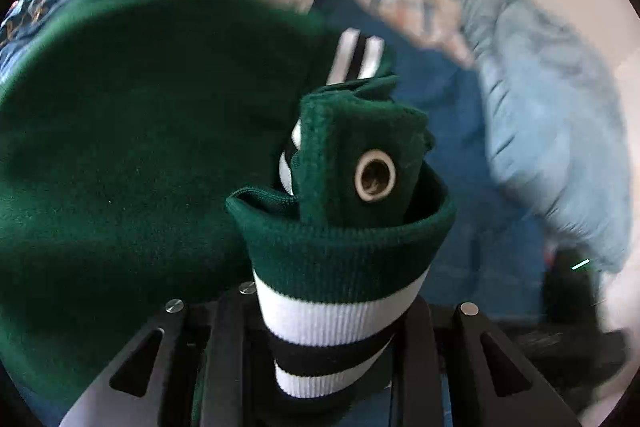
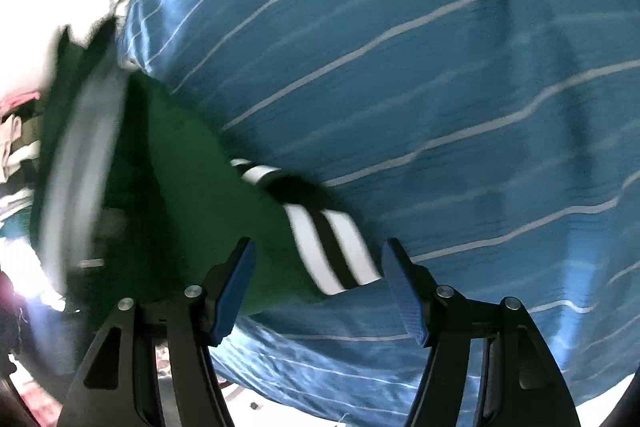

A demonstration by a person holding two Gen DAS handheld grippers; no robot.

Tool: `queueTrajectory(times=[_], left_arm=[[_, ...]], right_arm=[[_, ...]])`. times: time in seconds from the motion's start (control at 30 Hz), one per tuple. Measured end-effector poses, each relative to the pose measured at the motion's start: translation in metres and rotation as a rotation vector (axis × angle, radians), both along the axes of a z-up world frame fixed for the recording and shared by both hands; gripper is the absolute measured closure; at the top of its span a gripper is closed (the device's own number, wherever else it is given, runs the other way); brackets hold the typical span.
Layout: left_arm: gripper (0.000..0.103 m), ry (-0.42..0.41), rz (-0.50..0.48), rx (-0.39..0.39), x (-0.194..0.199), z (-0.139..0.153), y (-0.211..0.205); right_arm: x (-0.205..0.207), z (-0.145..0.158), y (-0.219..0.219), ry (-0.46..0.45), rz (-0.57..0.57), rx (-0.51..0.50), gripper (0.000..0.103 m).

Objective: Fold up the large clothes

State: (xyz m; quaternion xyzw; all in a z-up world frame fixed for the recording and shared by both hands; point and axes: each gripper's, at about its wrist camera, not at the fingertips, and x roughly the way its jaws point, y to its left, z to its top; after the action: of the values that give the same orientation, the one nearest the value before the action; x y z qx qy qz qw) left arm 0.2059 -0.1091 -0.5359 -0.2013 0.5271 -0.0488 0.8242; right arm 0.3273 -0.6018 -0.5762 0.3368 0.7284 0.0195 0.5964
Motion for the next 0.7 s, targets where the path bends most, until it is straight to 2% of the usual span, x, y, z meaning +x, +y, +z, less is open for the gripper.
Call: queueTrajectory(times=[0.07, 0.13, 0.17, 0.2, 0.3, 0.37, 0.43, 0.5, 0.53, 0.63, 0.67, 0.7], left_arm=[[0.079, 0.040, 0.005, 0.019, -0.001, 0.004, -0.001], [0.077, 0.076, -0.011, 0.031, 0.005, 0.014, 0.005], [0.069, 0.097, -0.020, 0.038, 0.007, 0.021, 0.008], [0.053, 0.106, -0.039, 0.035, 0.011, 0.024, 0.010], [0.021, 0.030, -0.066, -0.054, 0.003, 0.043, 0.022], [0.018, -0.027, -0.056, -0.078, -0.001, 0.062, 0.028], [0.016, -0.049, -0.027, -0.057, -0.004, 0.077, 0.041], [0.014, -0.063, 0.033, -0.007, -0.017, 0.089, 0.062], [0.013, -0.065, 0.074, 0.050, -0.026, 0.093, 0.076], [0.013, -0.037, 0.221, 0.289, -0.057, 0.091, 0.125], [0.013, -0.004, 0.270, 0.382, -0.066, 0.082, 0.142], [0.013, 0.042, 0.304, 0.459, -0.076, 0.067, 0.158]], right_arm=[[0.002, 0.003, -0.007, -0.003, 0.005, 0.003, 0.036], [0.005, 0.010, -0.012, -0.012, 0.017, 0.005, 0.029], [0.006, 0.013, -0.013, -0.019, 0.022, 0.006, 0.025], [0.008, 0.018, -0.014, -0.032, 0.027, 0.016, 0.023], [0.016, 0.037, -0.014, -0.086, 0.033, 0.042, 0.015], [0.023, 0.050, -0.011, -0.123, 0.044, 0.071, 0.014], [0.032, 0.061, 0.000, -0.166, 0.060, 0.098, 0.014], [0.044, 0.065, 0.014, -0.199, 0.081, 0.136, 0.012], [0.051, 0.065, 0.023, -0.214, 0.095, 0.164, 0.011], [0.071, 0.044, 0.054, -0.216, 0.166, 0.208, 0.010], [0.074, 0.034, 0.062, -0.192, 0.192, 0.211, 0.010], [0.078, 0.014, 0.074, -0.128, 0.217, 0.225, 0.010]])
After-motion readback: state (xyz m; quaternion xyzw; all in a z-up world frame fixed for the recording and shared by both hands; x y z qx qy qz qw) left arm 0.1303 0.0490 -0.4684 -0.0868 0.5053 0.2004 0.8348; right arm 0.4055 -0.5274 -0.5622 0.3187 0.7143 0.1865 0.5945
